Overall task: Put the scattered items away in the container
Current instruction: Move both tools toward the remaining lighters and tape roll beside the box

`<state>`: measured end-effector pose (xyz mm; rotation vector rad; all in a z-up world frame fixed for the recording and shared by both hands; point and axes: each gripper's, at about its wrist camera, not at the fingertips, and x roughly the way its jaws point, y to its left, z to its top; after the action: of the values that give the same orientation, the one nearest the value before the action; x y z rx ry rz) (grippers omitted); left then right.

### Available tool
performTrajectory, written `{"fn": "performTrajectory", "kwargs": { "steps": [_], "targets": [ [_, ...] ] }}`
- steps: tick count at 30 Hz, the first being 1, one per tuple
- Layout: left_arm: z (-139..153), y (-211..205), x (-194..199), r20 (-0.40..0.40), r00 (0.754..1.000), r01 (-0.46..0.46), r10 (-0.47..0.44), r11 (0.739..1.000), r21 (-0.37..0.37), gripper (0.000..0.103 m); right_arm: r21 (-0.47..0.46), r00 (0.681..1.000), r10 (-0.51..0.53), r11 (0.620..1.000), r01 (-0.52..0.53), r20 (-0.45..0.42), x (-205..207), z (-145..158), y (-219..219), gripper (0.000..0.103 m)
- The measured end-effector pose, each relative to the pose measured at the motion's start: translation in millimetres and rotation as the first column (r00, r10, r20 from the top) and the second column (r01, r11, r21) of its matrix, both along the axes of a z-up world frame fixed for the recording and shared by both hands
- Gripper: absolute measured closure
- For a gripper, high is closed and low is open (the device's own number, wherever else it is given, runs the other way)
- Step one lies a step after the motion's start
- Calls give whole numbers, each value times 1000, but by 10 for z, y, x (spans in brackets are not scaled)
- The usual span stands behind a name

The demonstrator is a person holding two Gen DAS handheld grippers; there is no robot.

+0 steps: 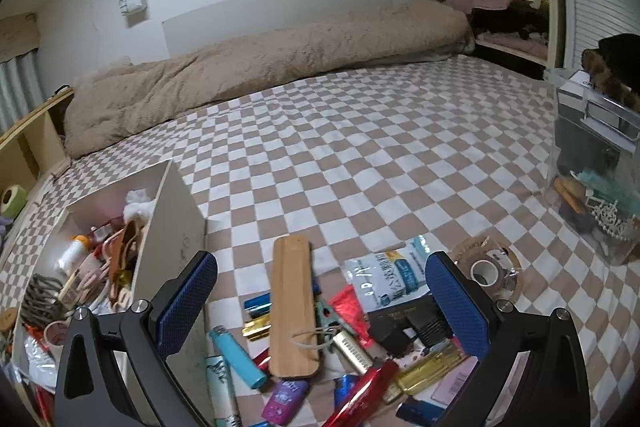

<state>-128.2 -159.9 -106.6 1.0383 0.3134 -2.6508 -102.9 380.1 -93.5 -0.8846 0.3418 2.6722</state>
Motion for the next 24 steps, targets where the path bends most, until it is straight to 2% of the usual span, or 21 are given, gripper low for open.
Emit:
{"fn": "performTrajectory", "kwargs": {
  "steps": [3, 7, 12, 18, 20, 24],
  "targets": [
    [-139, 3, -137, 64, 998, 22, -20, 999, -31, 0, -13, 1000, 10, 1000, -10, 0, -38, -68, 38, 0],
    [-286, -11, -292, 111, 993, 49, -45, 998, -31, 0, -71, 999, 27, 997, -25, 29, -114, -191, 122, 0],
    [-388, -13, -375, 142, 988, 70, -63, 996, -49, 0, -114, 998, -12, 993, 19, 58, -153, -278, 289, 0],
    [-467, -49, -394, 176, 982, 71, -63, 997, -39, 0, -214, 993, -55, 974, 76, 102, -136, -398, 636, 0],
    [-494, -57, -394, 189, 979, 76, -73, 997, -9, 0, -252, 992, -75, 963, 98, 100, -101, -425, 758, 0],
    [-546, -27, -392, 204, 968, 120, -145, 984, 128, 0, -314, 989, -122, 938, 143, 86, -8, -494, 981, 0]
  ]
}}
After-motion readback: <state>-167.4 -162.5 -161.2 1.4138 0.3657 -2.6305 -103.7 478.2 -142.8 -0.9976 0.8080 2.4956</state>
